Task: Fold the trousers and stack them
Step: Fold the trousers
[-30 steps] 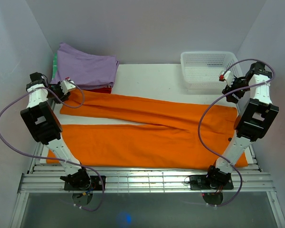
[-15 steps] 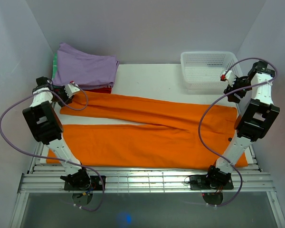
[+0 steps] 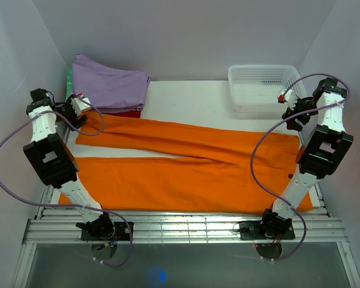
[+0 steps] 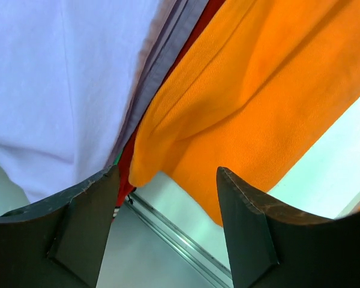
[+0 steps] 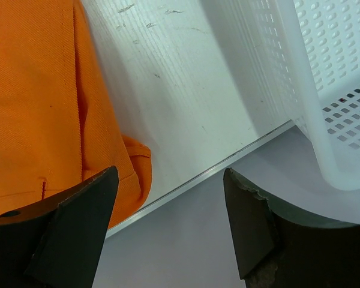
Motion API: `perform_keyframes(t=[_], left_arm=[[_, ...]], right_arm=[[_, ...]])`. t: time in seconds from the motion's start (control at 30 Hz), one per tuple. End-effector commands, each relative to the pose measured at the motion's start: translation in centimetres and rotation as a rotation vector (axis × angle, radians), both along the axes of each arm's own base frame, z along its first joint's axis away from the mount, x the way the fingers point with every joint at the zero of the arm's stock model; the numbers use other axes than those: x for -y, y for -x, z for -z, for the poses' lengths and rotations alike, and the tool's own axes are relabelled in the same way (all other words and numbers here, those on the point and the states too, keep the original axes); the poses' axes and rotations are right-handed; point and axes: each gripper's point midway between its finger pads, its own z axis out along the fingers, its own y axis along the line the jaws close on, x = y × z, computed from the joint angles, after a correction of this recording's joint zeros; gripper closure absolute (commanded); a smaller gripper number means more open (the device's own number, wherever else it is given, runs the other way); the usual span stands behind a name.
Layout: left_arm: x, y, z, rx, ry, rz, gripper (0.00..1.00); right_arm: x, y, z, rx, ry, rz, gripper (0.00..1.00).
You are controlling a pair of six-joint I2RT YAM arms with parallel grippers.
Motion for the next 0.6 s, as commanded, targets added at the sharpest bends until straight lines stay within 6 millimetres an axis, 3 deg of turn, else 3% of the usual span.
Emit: perform_keyframes(t=[0.0,0.1,0.13,0.3,0.4,0.57], left_arm=[[2.6,0.3,-2.7,0.042,0.035,0.093,0.24],[2.0,-1.2,-3.1,0.057,0.029,0.082,0.24],[1.5,-1.7,-2.2,0.035,0.037,0.067,0.24],[0.0,-3.5,-2.1,0.049,-0.007,0.045,0.23],[-0.6,-3.9,-1.3,0.031,-0.014,0.034,0.24],[-0.5,-2.8,0.8,-0.021,-0.026,0.041,0.27]], right_arm=[[-0.5,0.2,-1.8,0.042,-0.022,-0.002,0.23],[-0.5,0.3,-1.7,0.033,-0.023,0.003,0.23],[-0.5,0.5,-1.8,0.033,-0.023,0.004,0.23],[-0.3,0.7,-1.7,0.032,-0.025,0.007,0.23],[-0.2,0.6,-1.7,0.034,-0.024,0.01,0.23],[0.3,0.5,-2.0,0.039,-0.019,0.021,0.23]])
